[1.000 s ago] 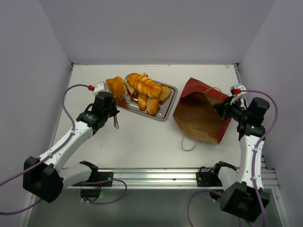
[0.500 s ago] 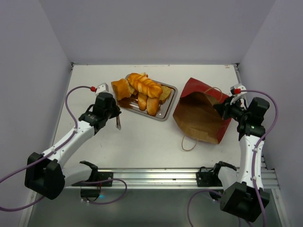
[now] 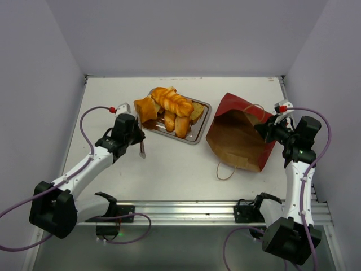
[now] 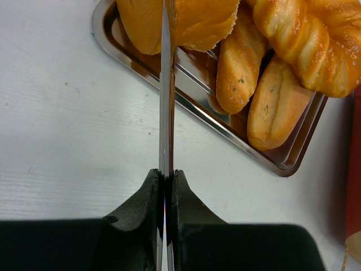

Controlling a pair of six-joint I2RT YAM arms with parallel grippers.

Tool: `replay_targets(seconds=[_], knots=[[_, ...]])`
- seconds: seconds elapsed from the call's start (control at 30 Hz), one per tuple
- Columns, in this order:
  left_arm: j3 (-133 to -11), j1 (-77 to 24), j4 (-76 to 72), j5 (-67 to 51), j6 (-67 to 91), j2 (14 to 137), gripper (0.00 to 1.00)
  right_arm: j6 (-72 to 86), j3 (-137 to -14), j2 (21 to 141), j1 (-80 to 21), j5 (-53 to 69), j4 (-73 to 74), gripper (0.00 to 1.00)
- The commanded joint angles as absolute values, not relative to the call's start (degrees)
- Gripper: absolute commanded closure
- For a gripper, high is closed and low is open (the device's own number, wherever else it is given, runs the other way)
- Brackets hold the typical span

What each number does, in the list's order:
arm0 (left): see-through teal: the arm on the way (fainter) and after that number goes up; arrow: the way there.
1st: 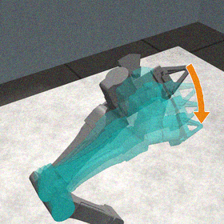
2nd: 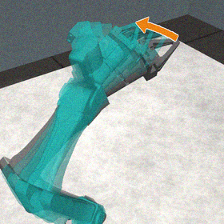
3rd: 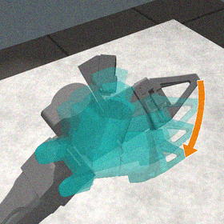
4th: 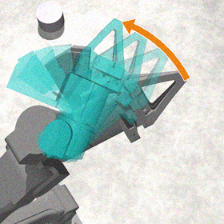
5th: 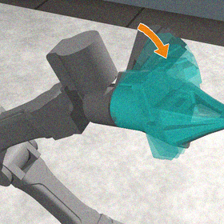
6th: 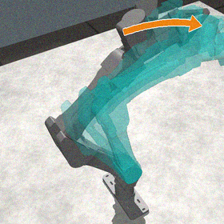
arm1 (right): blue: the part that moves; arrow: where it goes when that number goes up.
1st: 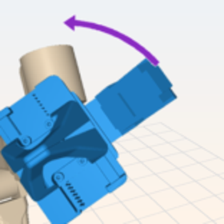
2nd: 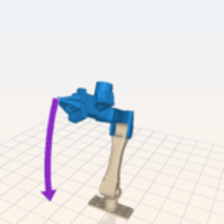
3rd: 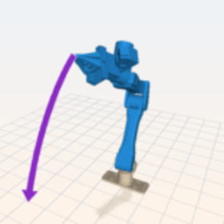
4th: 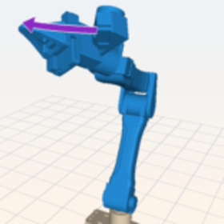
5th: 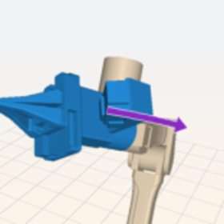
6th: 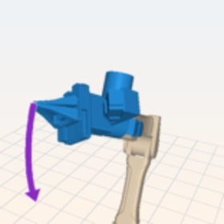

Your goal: Take the fake bread out of the paper bag

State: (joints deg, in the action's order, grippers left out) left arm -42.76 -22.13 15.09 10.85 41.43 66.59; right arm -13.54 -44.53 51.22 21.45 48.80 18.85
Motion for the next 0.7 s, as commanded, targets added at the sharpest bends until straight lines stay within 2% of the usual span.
replay_targets(seconds=[0.0,0.23,0.47,0.67], knots=[[-41.5,-21.6,11.5,9.8,42.4,65.1,1.0,-13.5,-44.7,50.2,21.7,49.5,17.5,0.98],[-40.3,-21.7,11.4,9.3,42.7,64.5,0.98,-13.4,-44.7,50.1,21.7,49.6,17.5,0.98],[-40.3,-21.7,11.6,8.8,42.7,63.6,0.82,-13.5,-44.6,50.1,21.7,49.5,17.5,0.98],[-40.3,-21.7,11.5,8.0,42.6,63.2,0.73,-13.5,-44.6,50.1,21.7,49.6,17.5,0.98]])
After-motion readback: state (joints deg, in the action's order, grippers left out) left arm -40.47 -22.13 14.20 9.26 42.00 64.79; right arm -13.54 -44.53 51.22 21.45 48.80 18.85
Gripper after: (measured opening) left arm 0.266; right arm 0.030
